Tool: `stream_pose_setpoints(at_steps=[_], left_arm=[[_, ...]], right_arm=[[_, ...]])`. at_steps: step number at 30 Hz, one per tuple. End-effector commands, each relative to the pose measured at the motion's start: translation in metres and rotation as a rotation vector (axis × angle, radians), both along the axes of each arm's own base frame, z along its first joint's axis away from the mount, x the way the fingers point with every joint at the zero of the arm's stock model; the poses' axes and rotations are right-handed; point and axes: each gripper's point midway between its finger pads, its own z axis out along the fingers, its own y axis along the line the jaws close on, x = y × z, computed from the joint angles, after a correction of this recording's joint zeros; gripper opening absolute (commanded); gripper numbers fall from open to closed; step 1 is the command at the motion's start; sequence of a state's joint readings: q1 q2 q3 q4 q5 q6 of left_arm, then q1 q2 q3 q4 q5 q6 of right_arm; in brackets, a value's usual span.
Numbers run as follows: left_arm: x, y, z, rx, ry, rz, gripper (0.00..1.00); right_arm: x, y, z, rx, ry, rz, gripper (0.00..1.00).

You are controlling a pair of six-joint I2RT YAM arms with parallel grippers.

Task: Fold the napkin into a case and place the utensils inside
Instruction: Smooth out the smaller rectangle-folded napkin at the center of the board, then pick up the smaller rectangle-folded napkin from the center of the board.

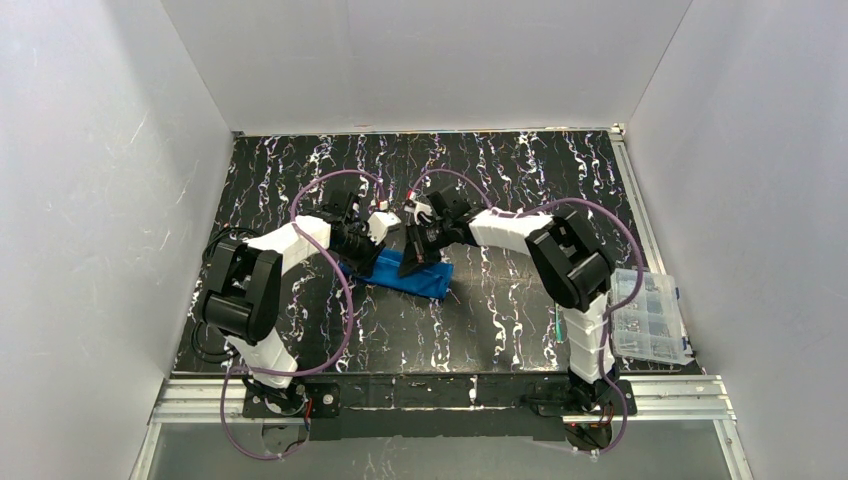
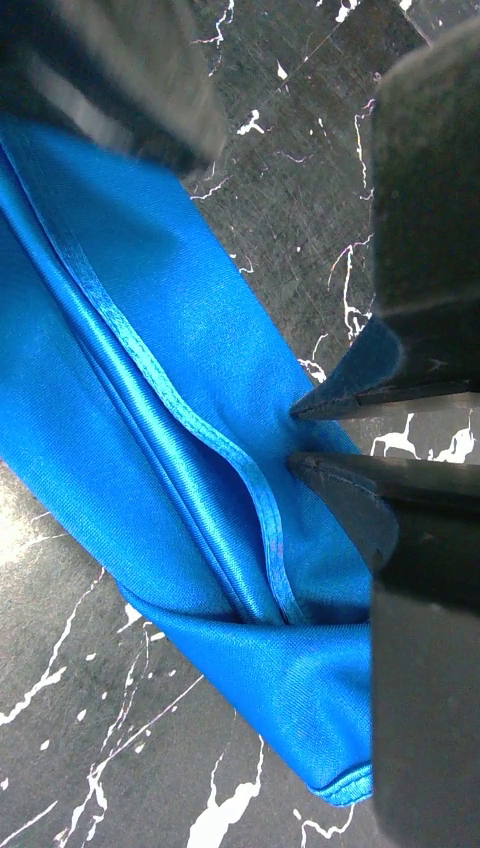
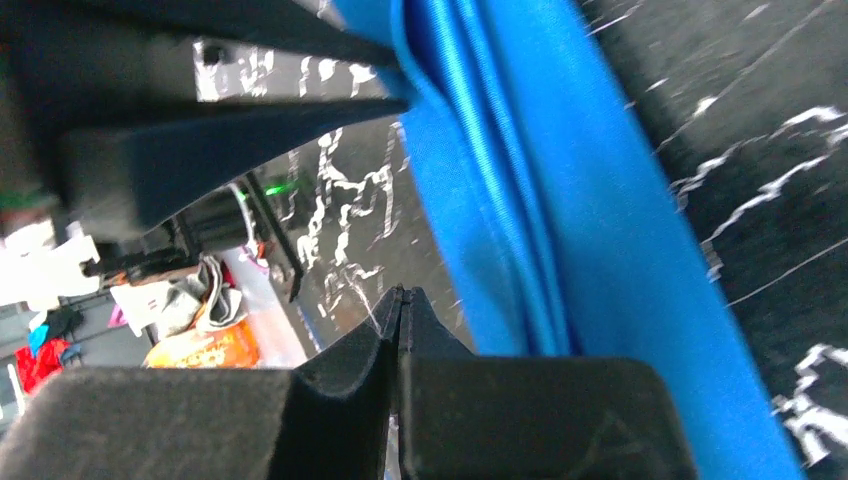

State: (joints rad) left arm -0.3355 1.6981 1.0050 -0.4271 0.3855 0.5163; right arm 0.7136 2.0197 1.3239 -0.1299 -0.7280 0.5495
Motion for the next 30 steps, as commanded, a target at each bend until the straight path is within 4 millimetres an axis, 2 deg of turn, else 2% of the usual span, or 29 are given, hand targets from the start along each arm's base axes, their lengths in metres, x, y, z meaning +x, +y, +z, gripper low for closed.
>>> stream_pose_setpoints(at_steps=[1,7,11,15,18,20,21,24,26,28,30], left_arm=[[-0.006,-0.004,0.002,-0.027,0.044,0.011,0.17],[-0.005,-0.003,0.018,-0.028,0.003,-0.006,0.20],[-0.006,0.002,0.046,-0.026,-0.070,-0.054,0.29],[-0.016,0.013,0.070,0.001,-0.224,-0.209,0.35],[-0.021,0.031,0.062,0.087,-0.387,-0.381,0.43],[-0.022,0.041,0.052,0.135,-0.501,-0.487,0.51],[-0.020,0.043,0.049,0.154,-0.559,-0.537,0.61],[-0.019,0.051,0.028,0.207,-0.664,-0.671,0.65],[-0.003,0.053,0.022,0.239,-0.773,-0.697,0.65],[0.020,0.048,0.033,0.244,-0.924,-0.677,0.66],[0.034,0.045,0.044,0.231,-1.032,-0.657,0.69]], right_arm=[[0.024,0.007,-0.017,-0.027,-0.037,-0.032,0.08],[0.020,0.009,-0.051,-0.043,0.049,-0.040,0.01],[0.018,0.004,-0.063,-0.063,0.091,-0.043,0.01],[0.018,0.002,-0.068,-0.053,0.138,-0.047,0.01],[0.018,0.002,-0.069,-0.039,0.164,-0.044,0.01],[0.017,0.002,-0.068,-0.027,0.172,-0.036,0.01],[0.017,0.002,-0.067,-0.024,0.174,-0.035,0.01],[0.017,0.004,-0.064,-0.005,0.179,-0.030,0.01],[0.018,0.004,-0.063,0.002,0.187,-0.030,0.01],[0.018,0.005,-0.062,0.010,0.197,-0.030,0.01],[0.018,0.005,-0.061,0.016,0.208,-0.032,0.01]])
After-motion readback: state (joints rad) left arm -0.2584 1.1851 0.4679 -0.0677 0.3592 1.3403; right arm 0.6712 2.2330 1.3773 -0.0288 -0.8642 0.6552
